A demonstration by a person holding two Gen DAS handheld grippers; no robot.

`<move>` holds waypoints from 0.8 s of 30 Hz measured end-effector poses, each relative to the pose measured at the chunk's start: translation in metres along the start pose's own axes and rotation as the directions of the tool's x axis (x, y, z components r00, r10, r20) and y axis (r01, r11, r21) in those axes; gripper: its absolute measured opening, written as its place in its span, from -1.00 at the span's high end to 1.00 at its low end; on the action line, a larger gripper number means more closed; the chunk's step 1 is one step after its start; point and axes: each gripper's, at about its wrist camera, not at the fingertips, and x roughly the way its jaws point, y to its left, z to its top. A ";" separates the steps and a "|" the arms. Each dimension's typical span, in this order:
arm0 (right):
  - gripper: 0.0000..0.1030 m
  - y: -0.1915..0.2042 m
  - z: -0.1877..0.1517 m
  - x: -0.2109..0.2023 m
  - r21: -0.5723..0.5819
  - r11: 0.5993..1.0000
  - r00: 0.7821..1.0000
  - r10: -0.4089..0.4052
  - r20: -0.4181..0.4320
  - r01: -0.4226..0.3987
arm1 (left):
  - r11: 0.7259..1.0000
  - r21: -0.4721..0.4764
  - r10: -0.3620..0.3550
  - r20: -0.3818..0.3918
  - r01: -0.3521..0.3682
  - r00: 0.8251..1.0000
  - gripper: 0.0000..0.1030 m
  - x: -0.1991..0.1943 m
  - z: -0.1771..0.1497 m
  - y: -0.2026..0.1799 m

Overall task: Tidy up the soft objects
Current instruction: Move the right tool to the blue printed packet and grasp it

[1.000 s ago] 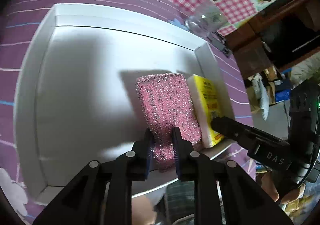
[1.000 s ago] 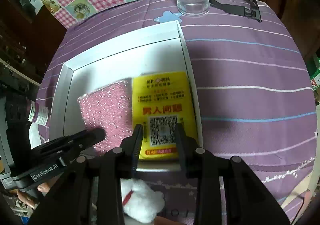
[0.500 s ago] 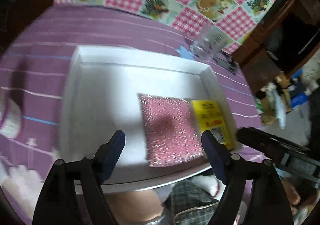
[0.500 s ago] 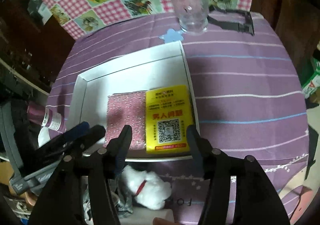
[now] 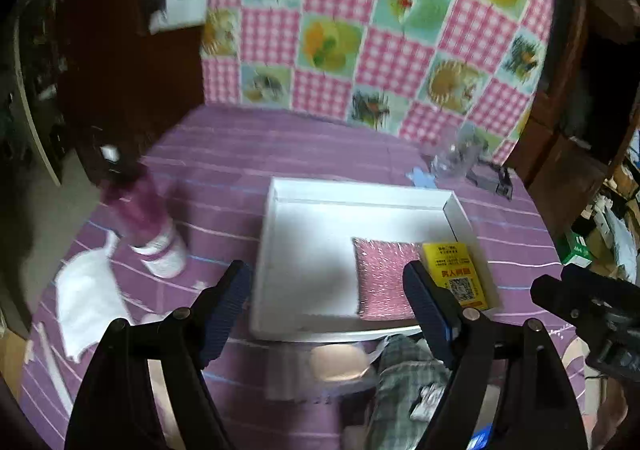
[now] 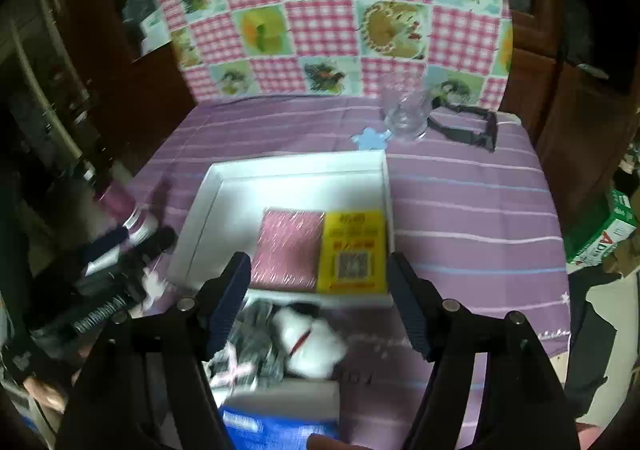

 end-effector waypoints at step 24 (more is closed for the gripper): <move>-0.62 -0.016 -0.174 -0.007 -0.103 0.995 1.000 -0.009 -0.012 0.008 | 0.992 0.037 -0.120 0.019 0.119 0.993 -0.70 -0.039 -0.151 0.029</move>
